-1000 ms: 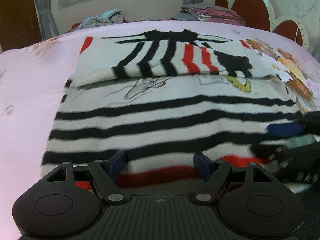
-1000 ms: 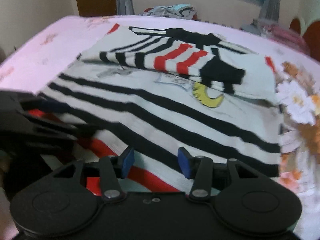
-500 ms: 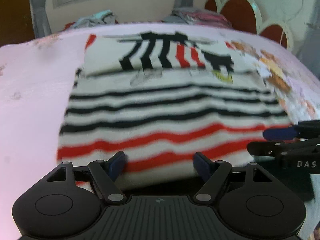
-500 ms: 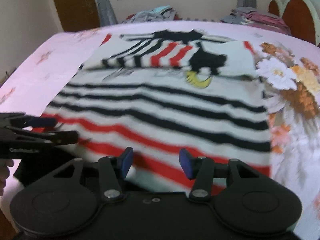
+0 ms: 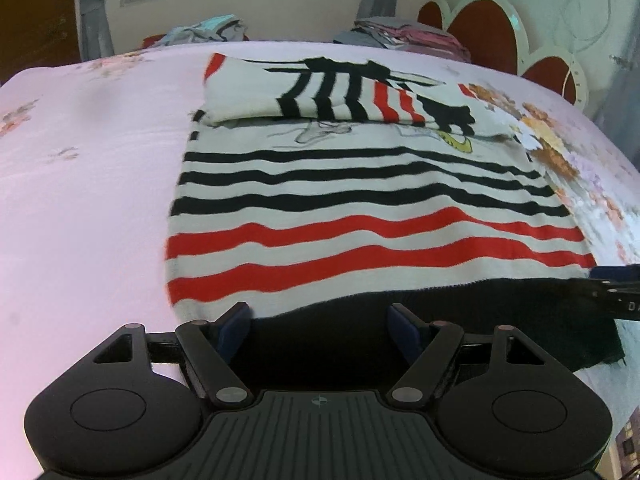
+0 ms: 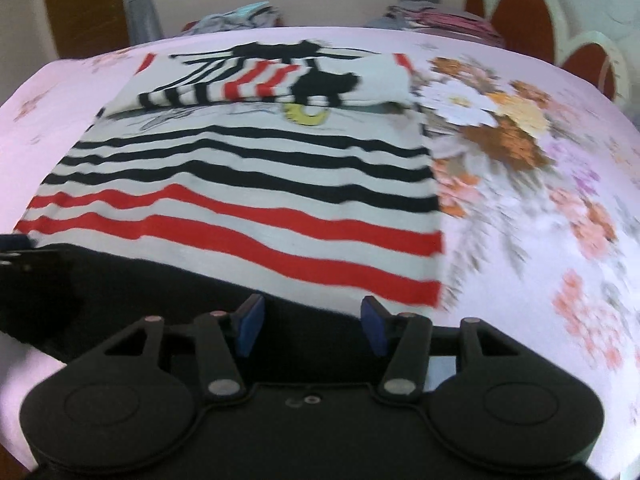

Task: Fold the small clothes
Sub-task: 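Grasp the black hem band of the sweater with both grippers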

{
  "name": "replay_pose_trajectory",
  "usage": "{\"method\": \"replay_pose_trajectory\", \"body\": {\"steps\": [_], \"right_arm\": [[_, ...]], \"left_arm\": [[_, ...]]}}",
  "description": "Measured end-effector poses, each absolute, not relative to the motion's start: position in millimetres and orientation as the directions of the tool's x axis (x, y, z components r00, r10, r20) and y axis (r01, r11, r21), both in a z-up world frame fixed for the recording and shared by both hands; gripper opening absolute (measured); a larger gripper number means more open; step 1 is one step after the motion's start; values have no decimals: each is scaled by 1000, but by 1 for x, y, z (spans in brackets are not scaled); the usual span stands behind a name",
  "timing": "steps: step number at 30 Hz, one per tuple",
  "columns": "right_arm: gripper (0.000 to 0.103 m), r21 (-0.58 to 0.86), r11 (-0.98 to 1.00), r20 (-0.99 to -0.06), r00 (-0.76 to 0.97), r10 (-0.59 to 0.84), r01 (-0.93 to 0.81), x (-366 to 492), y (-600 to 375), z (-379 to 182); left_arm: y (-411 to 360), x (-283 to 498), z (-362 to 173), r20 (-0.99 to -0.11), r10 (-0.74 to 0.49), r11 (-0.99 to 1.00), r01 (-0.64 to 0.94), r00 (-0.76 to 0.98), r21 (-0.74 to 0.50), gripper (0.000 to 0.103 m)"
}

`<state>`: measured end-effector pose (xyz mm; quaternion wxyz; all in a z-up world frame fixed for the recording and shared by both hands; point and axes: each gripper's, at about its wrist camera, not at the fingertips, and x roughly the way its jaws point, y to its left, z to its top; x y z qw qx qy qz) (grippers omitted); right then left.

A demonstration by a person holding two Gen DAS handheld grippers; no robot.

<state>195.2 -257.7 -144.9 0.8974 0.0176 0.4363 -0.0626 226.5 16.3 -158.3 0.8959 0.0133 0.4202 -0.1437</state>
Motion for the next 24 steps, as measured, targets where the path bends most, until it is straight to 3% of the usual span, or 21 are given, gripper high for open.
{"method": "replay_pose_trajectory", "body": {"steps": [6, 15, 18, 20, 21, 22, 24], "right_arm": [[59, -19, 978, -781, 608, -145, 210, 179, -270, -141], [60, 61, 952, -816, 564, -125, 300, 162, -283, -153], [57, 84, 950, -818, 565, -106, 300, 159, -280, -157], [48, 101, 951, -816, 571, -89, 293, 159, -279, -158], [46, 111, 950, -816, 572, -81, 292, 159, -280, -158], [43, 122, 949, -816, 574, -72, 292, 160, -281, -158], [38, 151, 944, -814, 578, -48, 292, 160, -283, -158]], "left_arm": [[45, 219, -154, -752, -240, 965, 238, 614, -113, 75], [77, 207, -170, -772, -328, 944, 199, 545, -261, 75], [75, 207, -172, -767, -360, 933, 208, 531, -294, 74], [72, 208, -174, -767, -379, 925, 209, 518, -317, 74], [71, 209, -174, -763, -395, 918, 205, 511, -338, 70], [71, 210, -175, -761, -405, 914, 199, 507, -354, 52], [74, 212, -177, -756, -424, 904, 175, 499, -391, 37]]}}
